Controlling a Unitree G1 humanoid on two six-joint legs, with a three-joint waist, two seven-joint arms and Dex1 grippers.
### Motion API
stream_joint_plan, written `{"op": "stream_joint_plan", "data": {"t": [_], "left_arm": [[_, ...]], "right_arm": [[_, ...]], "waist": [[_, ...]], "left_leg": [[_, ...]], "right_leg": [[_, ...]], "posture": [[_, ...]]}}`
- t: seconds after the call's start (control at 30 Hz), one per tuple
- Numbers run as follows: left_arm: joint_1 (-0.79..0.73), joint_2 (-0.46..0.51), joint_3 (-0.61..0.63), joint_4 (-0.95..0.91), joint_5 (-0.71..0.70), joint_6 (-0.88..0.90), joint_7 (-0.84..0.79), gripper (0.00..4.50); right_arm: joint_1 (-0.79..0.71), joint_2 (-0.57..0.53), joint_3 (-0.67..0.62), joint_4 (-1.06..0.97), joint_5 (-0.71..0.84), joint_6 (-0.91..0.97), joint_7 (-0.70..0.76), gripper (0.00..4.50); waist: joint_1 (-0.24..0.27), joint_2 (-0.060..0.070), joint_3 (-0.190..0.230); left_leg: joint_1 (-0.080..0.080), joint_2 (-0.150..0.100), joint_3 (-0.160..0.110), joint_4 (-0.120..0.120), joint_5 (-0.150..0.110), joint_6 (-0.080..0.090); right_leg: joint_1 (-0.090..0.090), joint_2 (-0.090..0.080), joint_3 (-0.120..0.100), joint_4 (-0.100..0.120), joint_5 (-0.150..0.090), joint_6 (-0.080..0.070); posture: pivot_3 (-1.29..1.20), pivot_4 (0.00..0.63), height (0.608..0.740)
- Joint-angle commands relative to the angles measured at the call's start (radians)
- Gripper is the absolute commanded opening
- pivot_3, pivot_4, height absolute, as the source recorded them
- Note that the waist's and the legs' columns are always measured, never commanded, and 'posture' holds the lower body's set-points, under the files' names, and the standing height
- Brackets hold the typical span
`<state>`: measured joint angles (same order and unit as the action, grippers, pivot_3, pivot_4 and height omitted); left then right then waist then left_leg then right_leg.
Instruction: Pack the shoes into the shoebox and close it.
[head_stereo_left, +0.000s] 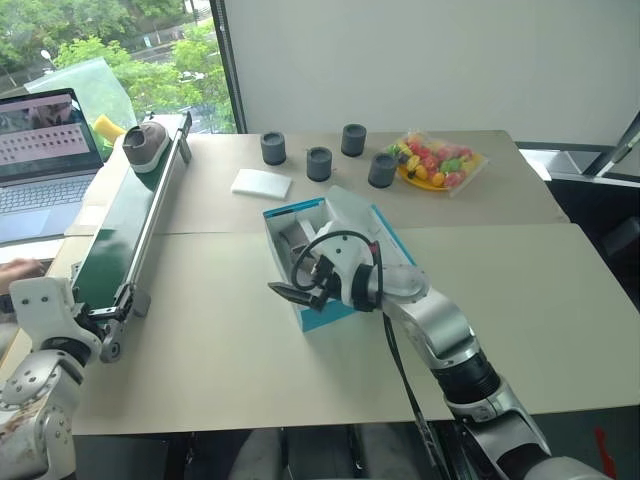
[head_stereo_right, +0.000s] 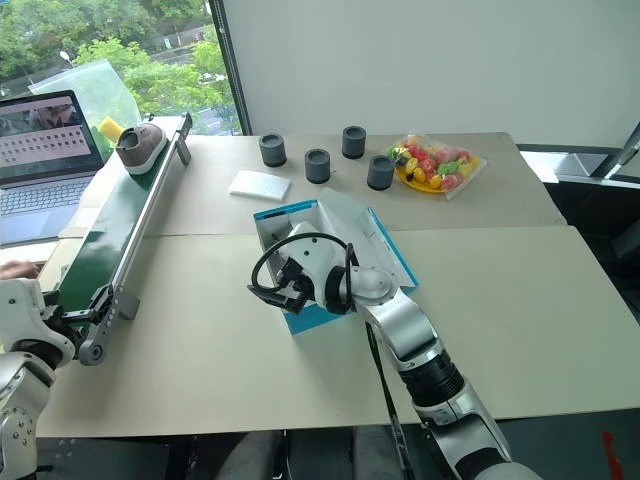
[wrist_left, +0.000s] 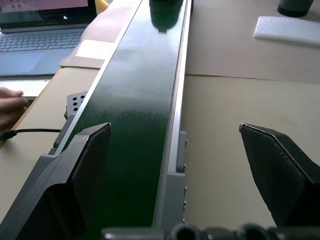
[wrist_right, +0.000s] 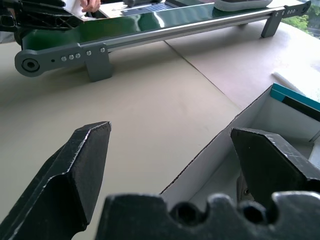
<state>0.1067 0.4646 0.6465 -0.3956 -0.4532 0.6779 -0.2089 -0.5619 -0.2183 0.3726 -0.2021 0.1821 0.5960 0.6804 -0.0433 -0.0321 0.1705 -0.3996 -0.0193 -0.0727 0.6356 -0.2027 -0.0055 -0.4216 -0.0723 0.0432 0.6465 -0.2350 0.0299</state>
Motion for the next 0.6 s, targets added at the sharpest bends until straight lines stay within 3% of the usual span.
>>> {"op": "stream_joint_plan", "data": {"t": [0.03,0.6], "left_arm": [[-0.008,0.028,0.031,-0.004,-0.013,0.000,-0.005,4.39],[-0.002,0.043,0.058,0.011,-0.053,0.005,-0.014,4.39]], "right_arm": [[0.004,-0.014,0.005,-0.058,0.028,-0.031,0.050,4.50],[-0.022,-0.010,0.002,-0.003,-0.009,-0.093,0.055,4.50]], "waist": [[0.000,0.000,0.000],[0.000,0.000,0.000]], "left_leg": [[0.000,0.000,0.000,0.000,0.000,0.000],[0.000,0.000,0.000,0.000,0.000,0.000]], "right_leg": [[0.000,0.000,0.000,0.000,0.000,0.000],[0.000,0.000,0.000,0.000,0.000,0.000]], "posture": [[0.00,0.150,0.740],[0.00,0.150,0.740]]}}
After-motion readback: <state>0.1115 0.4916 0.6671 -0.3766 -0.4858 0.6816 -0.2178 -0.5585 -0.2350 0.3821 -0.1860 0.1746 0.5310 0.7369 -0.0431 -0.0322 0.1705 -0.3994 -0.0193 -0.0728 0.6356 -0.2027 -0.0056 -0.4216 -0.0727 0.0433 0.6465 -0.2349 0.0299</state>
